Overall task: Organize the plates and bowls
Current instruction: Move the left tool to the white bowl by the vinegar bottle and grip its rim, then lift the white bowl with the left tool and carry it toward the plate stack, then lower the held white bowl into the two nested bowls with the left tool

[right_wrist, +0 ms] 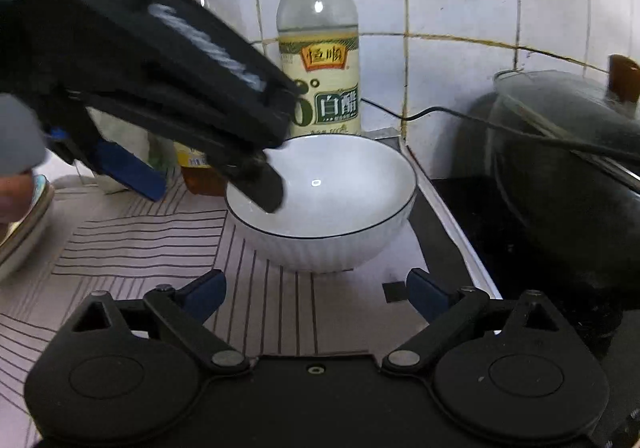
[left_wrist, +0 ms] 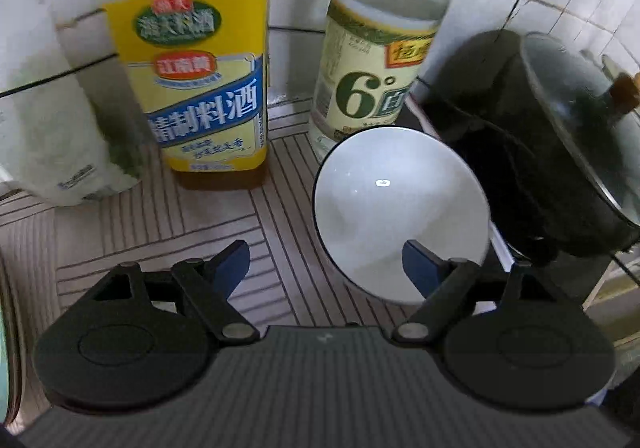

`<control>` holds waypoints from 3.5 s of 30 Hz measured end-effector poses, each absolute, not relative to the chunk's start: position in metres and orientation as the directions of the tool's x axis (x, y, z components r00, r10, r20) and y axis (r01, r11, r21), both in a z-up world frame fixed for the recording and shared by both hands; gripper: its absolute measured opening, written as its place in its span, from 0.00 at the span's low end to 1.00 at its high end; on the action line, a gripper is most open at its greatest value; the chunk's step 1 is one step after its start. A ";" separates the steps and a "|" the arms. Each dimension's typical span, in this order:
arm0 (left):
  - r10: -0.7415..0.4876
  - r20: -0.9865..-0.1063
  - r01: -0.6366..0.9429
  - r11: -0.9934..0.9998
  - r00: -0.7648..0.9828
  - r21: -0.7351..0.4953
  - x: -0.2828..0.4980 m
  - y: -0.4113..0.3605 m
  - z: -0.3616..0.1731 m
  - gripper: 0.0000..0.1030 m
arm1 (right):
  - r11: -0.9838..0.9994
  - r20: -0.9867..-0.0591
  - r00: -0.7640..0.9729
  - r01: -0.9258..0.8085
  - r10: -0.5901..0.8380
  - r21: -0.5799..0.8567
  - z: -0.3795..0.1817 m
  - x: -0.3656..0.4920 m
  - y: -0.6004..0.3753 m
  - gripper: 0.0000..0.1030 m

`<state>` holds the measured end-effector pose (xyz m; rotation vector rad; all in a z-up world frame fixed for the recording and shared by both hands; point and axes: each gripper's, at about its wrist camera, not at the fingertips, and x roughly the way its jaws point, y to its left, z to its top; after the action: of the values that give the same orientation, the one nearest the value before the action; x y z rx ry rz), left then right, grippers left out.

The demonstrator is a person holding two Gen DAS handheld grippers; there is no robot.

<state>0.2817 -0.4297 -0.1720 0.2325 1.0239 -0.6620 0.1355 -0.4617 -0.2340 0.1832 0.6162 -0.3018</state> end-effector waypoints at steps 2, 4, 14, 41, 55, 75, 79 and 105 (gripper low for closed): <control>-0.395 -0.853 0.625 0.773 0.343 -0.106 0.287 -0.435 -0.178 0.64 | 0.940 -0.592 0.769 0.338 -0.241 0.056 -0.236 0.138 -0.464 0.96; -0.368 -0.861 0.631 0.773 0.352 -0.072 0.290 -0.441 -0.183 0.51 | 0.938 -0.593 0.767 0.343 -0.244 0.058 -0.239 0.142 -0.469 0.96; -0.315 -0.883 0.662 0.749 0.347 -0.007 0.293 -0.464 -0.197 0.18 | 0.946 -0.597 0.778 0.309 -0.194 0.095 -0.238 0.160 -0.478 0.95; -0.286 -0.909 0.634 0.773 0.304 -0.031 0.245 -0.408 -0.181 0.18 | 0.959 -0.567 0.810 0.260 -0.152 0.115 -0.226 0.132 -0.435 0.94; -0.287 -0.889 0.635 0.773 0.357 0.005 0.196 -0.361 -0.149 0.18 | 0.975 -0.503 0.857 0.193 -0.112 0.111 -0.216 0.097 -0.400 0.93; -0.235 -0.847 0.466 0.885 0.477 0.017 0.151 -0.246 -0.077 0.18 | 0.995 -0.429 0.899 -0.068 0.093 0.074 -0.148 0.070 -0.323 0.92; -0.228 -0.852 0.414 0.910 0.472 -0.015 0.147 -0.217 -0.073 0.18 | 0.988 -0.431 0.890 -0.136 0.151 0.065 -0.140 0.071 -0.305 0.92; -0.165 -0.924 0.168 0.979 0.345 -0.112 0.165 -0.104 -0.119 0.20 | 0.907 -0.547 0.745 -0.415 0.382 0.069 -0.160 0.095 -0.215 0.92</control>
<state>0.1651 -0.1039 -0.1194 0.0034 1.1991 -0.2163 0.0954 -0.2152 -0.1604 -0.0586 0.5862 0.4366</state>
